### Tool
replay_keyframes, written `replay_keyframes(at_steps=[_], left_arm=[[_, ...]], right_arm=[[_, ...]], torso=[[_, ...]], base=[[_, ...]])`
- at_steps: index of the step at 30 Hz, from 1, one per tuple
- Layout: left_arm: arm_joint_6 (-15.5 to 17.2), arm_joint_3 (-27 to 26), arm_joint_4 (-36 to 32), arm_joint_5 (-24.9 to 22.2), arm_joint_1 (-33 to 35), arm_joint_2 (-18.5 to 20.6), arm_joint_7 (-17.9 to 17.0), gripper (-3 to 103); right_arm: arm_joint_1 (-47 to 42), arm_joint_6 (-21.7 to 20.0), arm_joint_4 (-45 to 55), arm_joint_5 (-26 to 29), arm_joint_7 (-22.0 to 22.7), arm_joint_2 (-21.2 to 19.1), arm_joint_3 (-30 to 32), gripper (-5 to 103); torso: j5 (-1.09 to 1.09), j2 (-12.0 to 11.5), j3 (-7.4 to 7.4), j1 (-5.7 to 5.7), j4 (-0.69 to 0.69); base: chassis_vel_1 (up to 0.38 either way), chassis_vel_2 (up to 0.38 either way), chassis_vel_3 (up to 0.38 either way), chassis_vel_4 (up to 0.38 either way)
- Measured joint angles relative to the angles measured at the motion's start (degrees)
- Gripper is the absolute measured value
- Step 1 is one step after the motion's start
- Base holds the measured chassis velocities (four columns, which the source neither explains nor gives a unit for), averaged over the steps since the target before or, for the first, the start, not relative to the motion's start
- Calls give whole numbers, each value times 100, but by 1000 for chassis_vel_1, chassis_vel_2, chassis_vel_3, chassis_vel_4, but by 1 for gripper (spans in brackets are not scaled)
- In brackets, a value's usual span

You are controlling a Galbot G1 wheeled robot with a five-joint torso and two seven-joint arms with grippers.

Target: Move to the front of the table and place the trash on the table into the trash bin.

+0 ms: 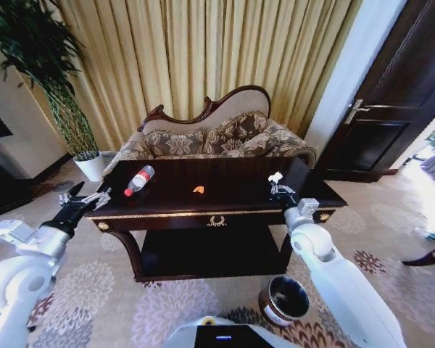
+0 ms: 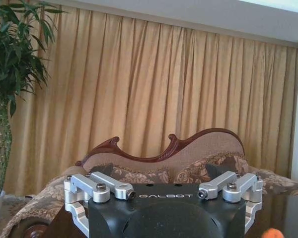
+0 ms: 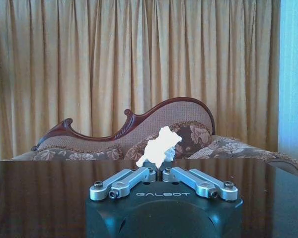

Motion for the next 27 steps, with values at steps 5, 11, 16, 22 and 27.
replay_keyframes(at_steps=[5, 11, 16, 22, 27], left_arm=[[0, 0, -8, 17, 25, -20, -1, 100], [0, 29, -20, 40, 17, -24, -1, 100], [-1, 32, -35, 48, 19, -31, -6, 100], [-7, 32, 8, 55, -5, -53, -7, 100], [-11, 35, 58, 57, -50, -60, -7, 100]], right_arm=[[-16, 81, -40, -75, -9, 28, -26, 1], [-8, 120, -127, -120, -21, 108, -77, 1], [-261, 119, -271, -168, -187, 179, 146, 1], [-996, 287, -749, -809, -586, 221, 561, 1], [-1275, 705, -1875, -1453, -867, 502, 676, 1]], torso=[[1, 0, 0, -1, 1], [1, 0, 0, 0, 0], [1, 0, 0, -1, 1], [0, -1, 2, 3, -2], [2, -1, 1, 2, 0]], base=[[163, -158, -157, 154], [102, -109, -117, 97], [35, -44, -14, 38], [0, 0, 0, 0], [0, 0, 0, 0]])
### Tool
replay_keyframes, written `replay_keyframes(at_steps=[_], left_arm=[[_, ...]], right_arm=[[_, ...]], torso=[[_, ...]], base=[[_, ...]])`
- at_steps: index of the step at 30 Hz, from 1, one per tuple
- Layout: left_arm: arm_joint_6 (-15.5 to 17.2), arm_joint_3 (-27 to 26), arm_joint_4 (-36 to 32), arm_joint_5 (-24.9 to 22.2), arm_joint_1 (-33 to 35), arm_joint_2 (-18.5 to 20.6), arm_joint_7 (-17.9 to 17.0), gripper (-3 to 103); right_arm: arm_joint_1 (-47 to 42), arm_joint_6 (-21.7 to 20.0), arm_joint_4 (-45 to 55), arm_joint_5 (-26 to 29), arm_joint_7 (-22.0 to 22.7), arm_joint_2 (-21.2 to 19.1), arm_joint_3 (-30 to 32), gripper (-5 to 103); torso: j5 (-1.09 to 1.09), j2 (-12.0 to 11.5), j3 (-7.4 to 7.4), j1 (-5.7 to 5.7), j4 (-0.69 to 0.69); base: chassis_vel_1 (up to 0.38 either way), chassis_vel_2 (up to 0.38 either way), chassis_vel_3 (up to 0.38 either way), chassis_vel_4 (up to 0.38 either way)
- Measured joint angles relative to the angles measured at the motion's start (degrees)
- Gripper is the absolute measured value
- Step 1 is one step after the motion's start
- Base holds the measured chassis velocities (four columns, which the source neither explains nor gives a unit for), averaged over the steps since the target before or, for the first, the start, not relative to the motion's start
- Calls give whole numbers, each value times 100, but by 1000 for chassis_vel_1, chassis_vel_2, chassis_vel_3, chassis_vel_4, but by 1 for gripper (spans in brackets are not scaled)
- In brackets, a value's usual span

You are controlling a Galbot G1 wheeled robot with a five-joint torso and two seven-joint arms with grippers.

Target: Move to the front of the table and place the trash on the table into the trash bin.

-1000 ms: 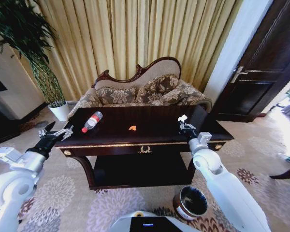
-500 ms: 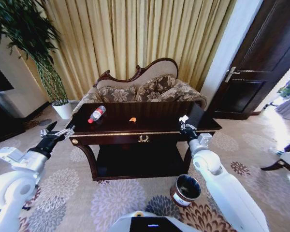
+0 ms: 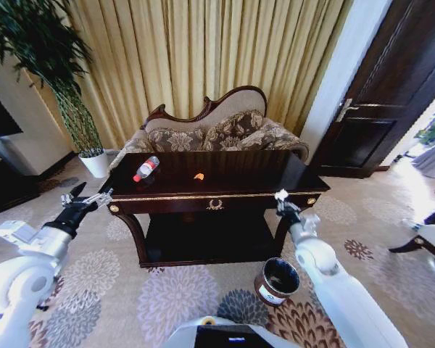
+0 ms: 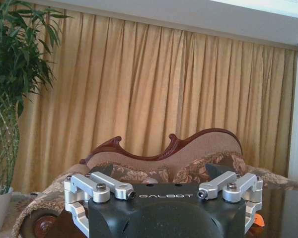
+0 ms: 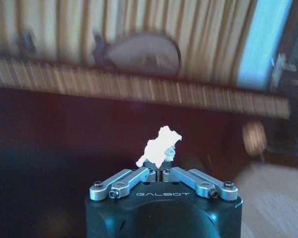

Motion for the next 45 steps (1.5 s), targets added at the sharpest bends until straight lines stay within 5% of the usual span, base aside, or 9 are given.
replay_keyframes(at_steps=[7, 15, 19, 30, 39, 42, 45], left_arm=[[-3, 29, 12, 3, 0, 1, 2, 100], [-7, -2, 41, 2, 31, 24, 7, 100], [-8, 45, 43, 12, 23, 7, 10, 100], [-12, 63, 53, 42, 10, 15, 11, 100], [-12, 78, 27, 40, -2, 16, 10, 100], [-12, 90, -14, 33, -6, 12, 9, 100], [-12, 117, -32, 32, -33, 11, 7, 100]], right_arm=[[299, 398, -2226, -745, -243, 664, 89, 1], [707, 409, -3207, -1155, -174, 1006, 240, -2], [915, 353, -3603, -1602, -120, 1070, 321, 7], [1146, 385, -4110, -2087, 105, 1156, 434, 56], [834, 670, -3043, -1644, 141, 1003, 382, 84], [337, 407, -1328, -775, -53, 795, 321, 97], [67, 121, -113, -207, -107, 671, 274, 99]], torso=[[-1, 0, 1, 0, 1], [-2, 0, 0, 0, 1], [-2, 0, 0, 0, 1], [-1, 0, 0, -1, 0], [-1, 0, 0, -1, 2], [-3, 0, 0, -1, -1], [-3, 0, -1, -1, 1]], base=[[0, 0, 0, 0], [0, 0, 0, 0], [0, 0, 0, 0], [0, 0, 0, 0], [0, 0, 0, 0], [0, 0, 0, 0], [0, 0, 0, 0]])
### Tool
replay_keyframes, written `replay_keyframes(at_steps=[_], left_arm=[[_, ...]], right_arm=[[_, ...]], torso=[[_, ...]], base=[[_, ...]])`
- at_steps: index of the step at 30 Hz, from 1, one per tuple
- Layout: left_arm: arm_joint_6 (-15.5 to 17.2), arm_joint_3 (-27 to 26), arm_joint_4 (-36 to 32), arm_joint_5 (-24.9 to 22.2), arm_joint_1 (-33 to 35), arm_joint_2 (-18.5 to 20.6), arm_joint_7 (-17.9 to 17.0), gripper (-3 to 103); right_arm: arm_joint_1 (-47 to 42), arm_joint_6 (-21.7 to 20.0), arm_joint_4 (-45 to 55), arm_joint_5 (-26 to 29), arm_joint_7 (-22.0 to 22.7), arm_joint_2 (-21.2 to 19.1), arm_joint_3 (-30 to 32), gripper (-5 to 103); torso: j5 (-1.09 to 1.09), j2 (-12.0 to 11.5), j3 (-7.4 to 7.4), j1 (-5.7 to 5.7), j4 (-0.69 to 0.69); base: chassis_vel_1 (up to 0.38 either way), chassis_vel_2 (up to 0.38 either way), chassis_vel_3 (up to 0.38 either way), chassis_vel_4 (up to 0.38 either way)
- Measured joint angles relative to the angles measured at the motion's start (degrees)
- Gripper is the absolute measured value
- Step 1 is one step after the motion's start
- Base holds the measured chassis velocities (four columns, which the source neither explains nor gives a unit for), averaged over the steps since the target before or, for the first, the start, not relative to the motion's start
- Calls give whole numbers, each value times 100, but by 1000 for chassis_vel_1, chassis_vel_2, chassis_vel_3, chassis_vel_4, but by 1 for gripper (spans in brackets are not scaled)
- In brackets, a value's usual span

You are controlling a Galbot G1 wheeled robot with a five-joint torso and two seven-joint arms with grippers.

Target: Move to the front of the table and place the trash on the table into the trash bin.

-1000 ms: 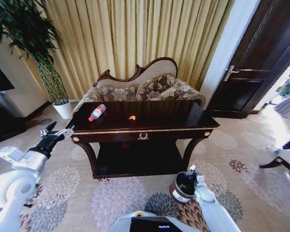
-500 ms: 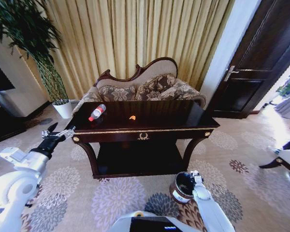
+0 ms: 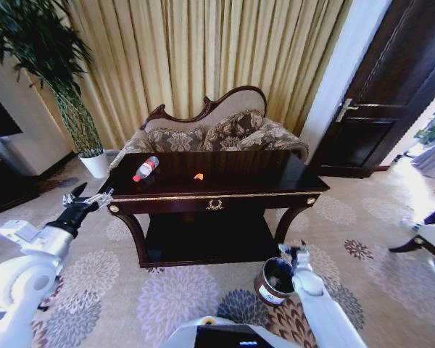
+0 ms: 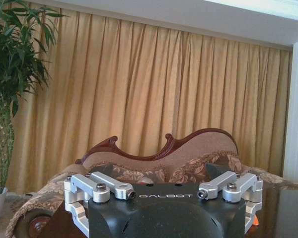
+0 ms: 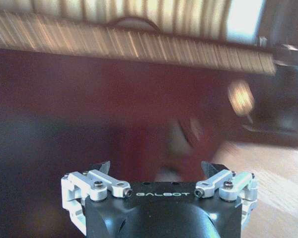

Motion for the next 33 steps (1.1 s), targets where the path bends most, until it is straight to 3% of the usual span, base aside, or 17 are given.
replay_keyframes(at_steps=[1, 5, 13, 33], left_arm=[[0, 0, 0, 0, 0, 0, 0, 100], [5, -2, -78, -43, -17, -20, -7, 100], [12, -80, -205, -66, 27, -44, -73, 100], [213, -105, -197, 19, 53, 6, -222, 100]], right_arm=[[0, 0, 0, 0, 0, 0, 0, 99], [-244, -207, 1534, 422, -121, -178, -43, 100], [-28, -520, 2680, 898, 125, -337, -201, 100], [94, -413, 2627, 705, 112, -294, -493, 100]], torso=[[0, 0, 0, 0, 0], [-1, 0, 0, 0, -1], [1, 0, 0, 0, 0], [1, 1, 0, -1, -1]], base=[[0, 0, 0, 0], [0, 0, 0, 0], [0, 0, 0, 0], [-18, 13, 16, -17]])
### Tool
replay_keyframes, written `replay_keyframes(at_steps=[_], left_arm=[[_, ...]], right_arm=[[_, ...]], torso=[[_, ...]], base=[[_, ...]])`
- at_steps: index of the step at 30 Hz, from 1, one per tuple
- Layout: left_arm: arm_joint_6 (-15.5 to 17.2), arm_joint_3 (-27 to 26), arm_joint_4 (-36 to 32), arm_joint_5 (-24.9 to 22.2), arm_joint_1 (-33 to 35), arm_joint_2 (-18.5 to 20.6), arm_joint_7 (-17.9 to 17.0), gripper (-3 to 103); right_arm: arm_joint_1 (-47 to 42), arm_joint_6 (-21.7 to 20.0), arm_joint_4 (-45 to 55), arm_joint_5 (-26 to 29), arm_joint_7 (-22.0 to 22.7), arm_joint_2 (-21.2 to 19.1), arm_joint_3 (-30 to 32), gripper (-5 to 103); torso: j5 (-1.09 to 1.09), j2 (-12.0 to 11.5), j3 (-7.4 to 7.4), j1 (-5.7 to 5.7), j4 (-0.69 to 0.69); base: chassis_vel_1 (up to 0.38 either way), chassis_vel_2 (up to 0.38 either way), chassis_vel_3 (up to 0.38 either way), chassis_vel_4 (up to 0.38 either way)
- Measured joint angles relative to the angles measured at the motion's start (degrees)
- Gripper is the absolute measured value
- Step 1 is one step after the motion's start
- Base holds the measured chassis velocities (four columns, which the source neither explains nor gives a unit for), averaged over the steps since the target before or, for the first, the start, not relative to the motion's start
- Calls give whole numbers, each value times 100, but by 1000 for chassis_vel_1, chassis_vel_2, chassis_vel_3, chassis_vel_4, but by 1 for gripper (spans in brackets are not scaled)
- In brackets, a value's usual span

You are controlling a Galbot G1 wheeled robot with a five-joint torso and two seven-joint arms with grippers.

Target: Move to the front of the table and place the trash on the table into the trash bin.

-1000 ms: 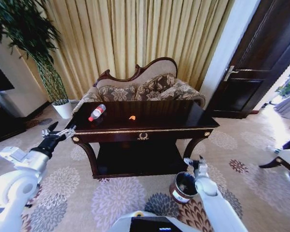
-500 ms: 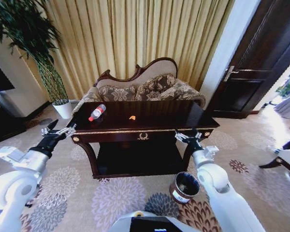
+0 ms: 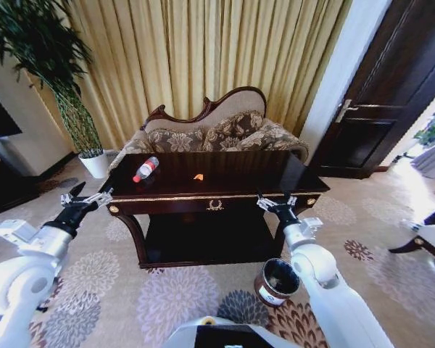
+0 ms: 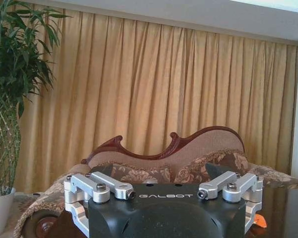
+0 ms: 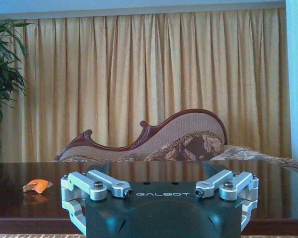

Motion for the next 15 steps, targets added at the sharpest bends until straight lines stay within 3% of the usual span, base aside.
replay_keyframes(at_steps=[15], left_arm=[[-24, 85, 36, 32, -21, -13, 11, 100]], right_arm=[[48, 32, -53, -44, -67, 32, -67, 100]], torso=[[0, 0, 1, 1, 0]], base=[[-112, 111, 123, -111]])
